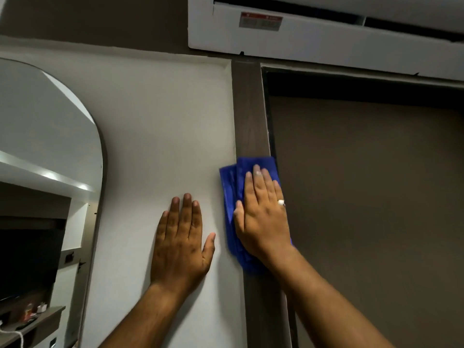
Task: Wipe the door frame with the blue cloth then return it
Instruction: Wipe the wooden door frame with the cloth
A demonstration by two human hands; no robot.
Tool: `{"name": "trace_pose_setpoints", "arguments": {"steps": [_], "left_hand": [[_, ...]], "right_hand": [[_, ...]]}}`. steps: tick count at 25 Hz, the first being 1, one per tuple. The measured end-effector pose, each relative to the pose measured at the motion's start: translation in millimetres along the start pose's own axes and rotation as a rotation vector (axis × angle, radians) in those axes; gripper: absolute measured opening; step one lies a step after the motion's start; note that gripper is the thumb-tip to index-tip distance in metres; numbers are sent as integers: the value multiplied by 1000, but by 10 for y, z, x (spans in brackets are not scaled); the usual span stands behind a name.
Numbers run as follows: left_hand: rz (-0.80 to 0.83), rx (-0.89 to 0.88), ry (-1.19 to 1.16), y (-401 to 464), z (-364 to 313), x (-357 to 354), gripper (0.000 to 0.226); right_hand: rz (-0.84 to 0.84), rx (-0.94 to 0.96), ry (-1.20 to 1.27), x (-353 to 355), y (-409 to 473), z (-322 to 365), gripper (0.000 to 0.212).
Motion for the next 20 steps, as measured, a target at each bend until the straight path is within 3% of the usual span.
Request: {"name": "trace_pose_setpoints", "arguments": {"steps": [5, 13, 20], "left_hand": [[-8, -40, -34, 250, -162, -165, 73], [10, -35, -8, 327, -25, -52, 76], [-20, -33, 18, 585, 202, -44, 93]], "right_hand": [[59, -23, -14, -14, 752, -207, 64], [39, 45, 18, -38, 400, -99, 66], [48, 54, 52, 41, 1208, 20, 65]]}}
Point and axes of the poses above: each hand's wrist, its own y-axis towards the middle knuckle, its own x-axis out of the back of the hand, z = x × y, the point moved 6 cm from there along y, towards the middle knuckle, and after that the axes turned 11 degrees about -x, right-handed, at the moved point
